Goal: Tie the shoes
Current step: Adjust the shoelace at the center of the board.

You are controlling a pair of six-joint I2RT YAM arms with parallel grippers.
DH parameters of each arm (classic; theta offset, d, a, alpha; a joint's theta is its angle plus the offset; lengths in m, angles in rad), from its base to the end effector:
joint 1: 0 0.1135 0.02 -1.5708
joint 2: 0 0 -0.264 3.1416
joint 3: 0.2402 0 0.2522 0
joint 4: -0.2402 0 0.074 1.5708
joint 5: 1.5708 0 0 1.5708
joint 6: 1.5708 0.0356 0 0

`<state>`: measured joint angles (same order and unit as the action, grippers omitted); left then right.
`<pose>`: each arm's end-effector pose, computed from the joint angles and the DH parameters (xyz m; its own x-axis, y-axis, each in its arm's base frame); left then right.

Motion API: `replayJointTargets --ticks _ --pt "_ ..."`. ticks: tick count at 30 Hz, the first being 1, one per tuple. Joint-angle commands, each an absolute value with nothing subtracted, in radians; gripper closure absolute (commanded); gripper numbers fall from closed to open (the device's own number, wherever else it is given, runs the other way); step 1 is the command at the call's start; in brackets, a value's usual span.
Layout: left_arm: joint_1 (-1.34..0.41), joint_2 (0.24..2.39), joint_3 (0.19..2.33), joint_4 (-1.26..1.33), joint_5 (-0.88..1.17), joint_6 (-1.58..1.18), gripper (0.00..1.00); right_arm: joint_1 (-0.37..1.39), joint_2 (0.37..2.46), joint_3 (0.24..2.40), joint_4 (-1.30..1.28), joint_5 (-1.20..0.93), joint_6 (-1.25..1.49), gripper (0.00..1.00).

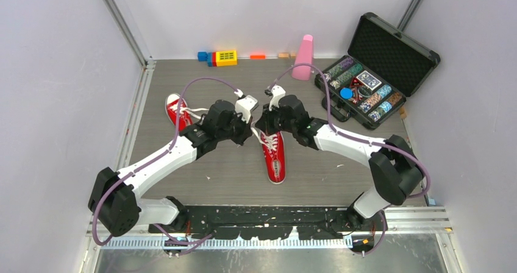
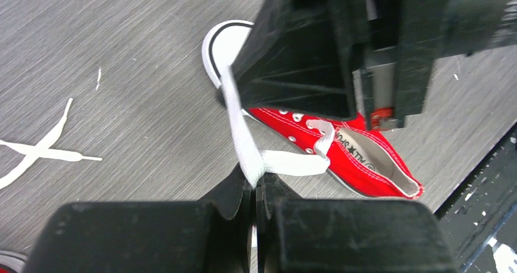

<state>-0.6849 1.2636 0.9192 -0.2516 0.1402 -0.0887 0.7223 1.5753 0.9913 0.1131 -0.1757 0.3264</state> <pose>0.2148 -0.1819 0.2776 -0.4965 0.2923 -0.8174 0.6746 0.7224 -0.1514 0.2628 0.2399 0.2430 -0.5686 -0.0802 -0.8187 -0.6181 0.6984 0.3609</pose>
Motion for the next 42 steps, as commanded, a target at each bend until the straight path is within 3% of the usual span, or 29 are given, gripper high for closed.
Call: replayJointTargets --ticks 1,8,14,17,23,27,30,33,36,39,42 --pt "-0.682 1.243 0.915 -0.229 0.062 -0.089 0.96 0.720 1.427 0.941 0.143 0.073 0.364 1.00" --pt "-0.681 1.250 0.893 -0.232 0.008 -0.121 0.94 0.712 1.240 0.868 -0.078 0.344 0.404 1.00" --pt "-0.681 1.253 0.882 -0.256 -0.076 -0.179 0.99 0.704 1.124 0.804 -0.213 0.480 0.506 0.99" --pt "-0.681 1.246 0.871 -0.265 -0.093 -0.206 1.00 0.703 1.094 0.769 -0.259 0.506 0.571 0.94" --pt "-0.681 1.237 0.835 -0.281 -0.183 -0.253 1.00 0.681 1.098 0.705 -0.345 0.615 0.724 0.93" --pt "-0.681 1.232 0.821 -0.268 -0.181 -0.257 0.88 0.658 1.121 0.680 -0.379 0.638 0.798 0.93" --pt "-0.681 1.238 0.821 -0.261 -0.203 -0.266 0.86 0.637 1.130 0.667 -0.381 0.618 0.803 0.94" --pt "-0.681 1.254 0.837 -0.276 -0.236 -0.269 0.98 0.623 1.126 0.664 -0.387 0.613 0.800 0.95" --pt "-0.681 1.269 0.853 -0.290 -0.252 -0.273 1.00 0.610 1.111 0.665 -0.392 0.601 0.784 0.94" --pt "-0.681 1.276 0.859 -0.284 -0.224 -0.273 1.00 0.603 1.105 0.675 -0.392 0.562 0.748 0.90" --pt "-0.681 1.280 0.872 -0.311 -0.188 -0.286 0.97 0.602 1.106 0.688 -0.405 0.518 0.719 0.69"
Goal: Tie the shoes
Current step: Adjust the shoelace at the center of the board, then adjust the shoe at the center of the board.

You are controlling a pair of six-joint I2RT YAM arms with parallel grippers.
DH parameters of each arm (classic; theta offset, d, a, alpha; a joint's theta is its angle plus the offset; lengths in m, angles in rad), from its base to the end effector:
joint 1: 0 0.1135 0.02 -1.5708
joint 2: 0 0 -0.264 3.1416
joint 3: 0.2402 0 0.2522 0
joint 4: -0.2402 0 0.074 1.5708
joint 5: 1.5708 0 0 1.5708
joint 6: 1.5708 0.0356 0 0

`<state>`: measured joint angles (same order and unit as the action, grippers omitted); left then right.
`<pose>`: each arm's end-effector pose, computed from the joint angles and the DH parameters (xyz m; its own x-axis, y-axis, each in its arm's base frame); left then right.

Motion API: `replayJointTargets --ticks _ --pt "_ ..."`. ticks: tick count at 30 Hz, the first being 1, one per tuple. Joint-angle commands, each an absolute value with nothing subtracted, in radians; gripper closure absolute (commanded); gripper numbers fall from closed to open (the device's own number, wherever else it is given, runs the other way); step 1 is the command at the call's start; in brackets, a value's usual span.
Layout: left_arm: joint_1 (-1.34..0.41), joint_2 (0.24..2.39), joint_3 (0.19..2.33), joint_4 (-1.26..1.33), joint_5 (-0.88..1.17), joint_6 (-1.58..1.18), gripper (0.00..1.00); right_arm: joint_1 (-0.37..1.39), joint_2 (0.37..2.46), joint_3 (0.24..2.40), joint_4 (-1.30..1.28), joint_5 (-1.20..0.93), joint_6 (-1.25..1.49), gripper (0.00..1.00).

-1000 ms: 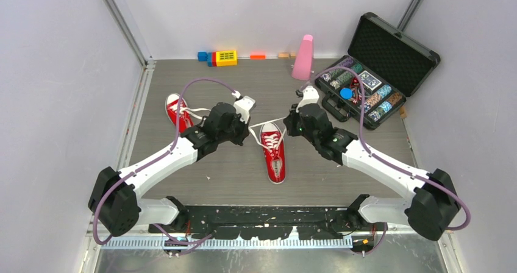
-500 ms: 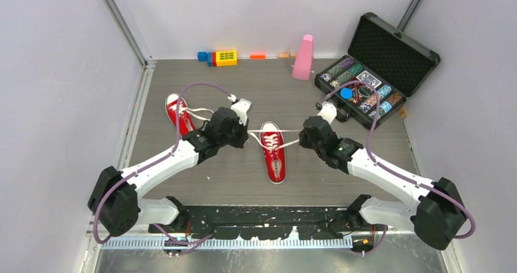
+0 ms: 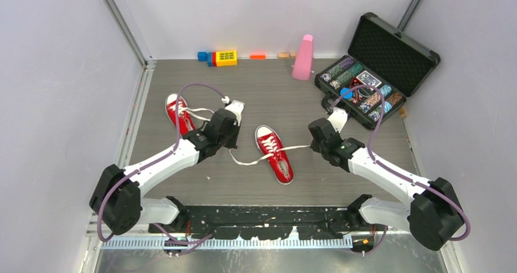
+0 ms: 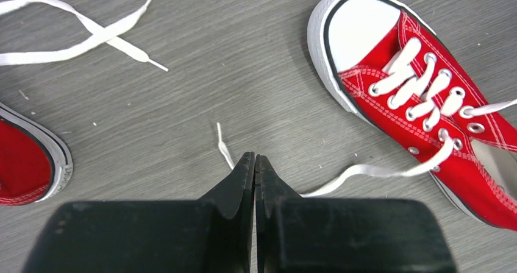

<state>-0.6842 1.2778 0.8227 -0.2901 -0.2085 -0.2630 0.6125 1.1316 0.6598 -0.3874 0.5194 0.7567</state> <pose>0.2140 -0.1650 0.2387 -0.6375 0.1918 -0.7462 0.3467 0.9363 -0.0555 0.1916 0.1130 0.2151 -0.6111 0.2990 -0.7329 0.2554 0.9509 0.1750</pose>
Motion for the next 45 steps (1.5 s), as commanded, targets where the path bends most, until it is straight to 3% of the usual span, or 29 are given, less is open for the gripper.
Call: replayJointTargets --ticks 1,3,7,11,14,15,16,22,31,42,44,45 --pt "-0.682 1.277 0.875 -0.327 -0.172 -0.295 0.93 0.602 1.105 0.692 -0.409 0.503 0.707 0.63" --pt "-0.681 1.263 0.867 -0.353 -0.138 -0.332 0.85 0.603 1.099 0.694 -0.421 0.485 0.695 0.54" --pt "-0.681 1.197 0.794 -0.374 -0.057 -0.459 0.69 0.603 1.078 0.680 -0.417 0.348 0.640 0.52" --pt "-0.681 1.080 0.672 -0.363 -0.037 -0.629 0.50 0.603 1.043 0.644 -0.425 0.237 0.638 0.41" --pt "-0.681 0.927 0.540 -0.300 -0.071 -0.784 0.12 0.603 1.008 0.606 -0.418 0.167 0.653 0.36" --pt "-0.681 0.881 0.504 -0.301 -0.108 -0.855 0.02 0.603 0.997 0.591 -0.409 0.143 0.661 0.35" --pt "-0.680 0.832 0.477 -0.303 -0.130 -0.929 0.01 0.603 0.992 0.578 -0.404 0.129 0.678 0.34" --pt "-0.677 0.746 0.407 -0.252 -0.130 -1.095 0.00 0.606 1.007 0.489 -0.345 0.106 0.773 0.32" --pt "-0.666 0.972 0.529 -0.382 -0.200 -1.187 0.01 0.639 1.146 0.457 -0.216 0.083 0.786 0.48" --pt "-0.617 1.250 0.680 -0.441 -0.173 -1.163 0.20 0.796 1.326 0.492 -0.031 0.098 0.840 0.53" --pt "-0.615 1.293 0.700 -0.457 -0.181 -1.171 0.25 0.833 1.369 0.516 -0.008 0.103 0.850 0.53" --pt "-0.615 1.333 0.729 -0.487 -0.190 -1.163 0.33 0.871 1.405 0.542 0.024 0.107 0.858 0.54"
